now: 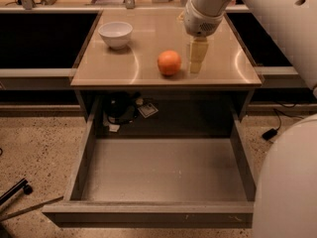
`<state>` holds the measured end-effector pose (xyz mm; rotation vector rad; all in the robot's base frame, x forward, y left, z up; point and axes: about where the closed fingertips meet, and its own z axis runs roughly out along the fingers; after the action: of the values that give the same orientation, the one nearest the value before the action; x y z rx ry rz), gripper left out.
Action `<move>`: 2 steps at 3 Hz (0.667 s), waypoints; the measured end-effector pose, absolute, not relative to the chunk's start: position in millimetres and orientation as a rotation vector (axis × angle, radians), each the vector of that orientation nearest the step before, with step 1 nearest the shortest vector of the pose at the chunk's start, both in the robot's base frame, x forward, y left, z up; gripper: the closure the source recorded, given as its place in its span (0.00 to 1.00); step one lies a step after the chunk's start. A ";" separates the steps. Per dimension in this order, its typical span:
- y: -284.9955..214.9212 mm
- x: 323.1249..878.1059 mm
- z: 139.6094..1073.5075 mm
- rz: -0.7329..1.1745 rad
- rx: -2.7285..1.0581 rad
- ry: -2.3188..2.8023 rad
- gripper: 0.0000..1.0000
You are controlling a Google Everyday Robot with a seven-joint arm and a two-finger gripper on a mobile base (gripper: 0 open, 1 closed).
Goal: Place orange into top drawer
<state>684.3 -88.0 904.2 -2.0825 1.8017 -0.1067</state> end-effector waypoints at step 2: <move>-57.2 709.0 880.0 -0.062 -2.159 1.710 0.00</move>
Offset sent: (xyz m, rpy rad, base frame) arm 0.0480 0.0486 -0.0242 0.0119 -0.0116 0.1515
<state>709.0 -57.2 880.0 -2.1588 1.7097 -0.0619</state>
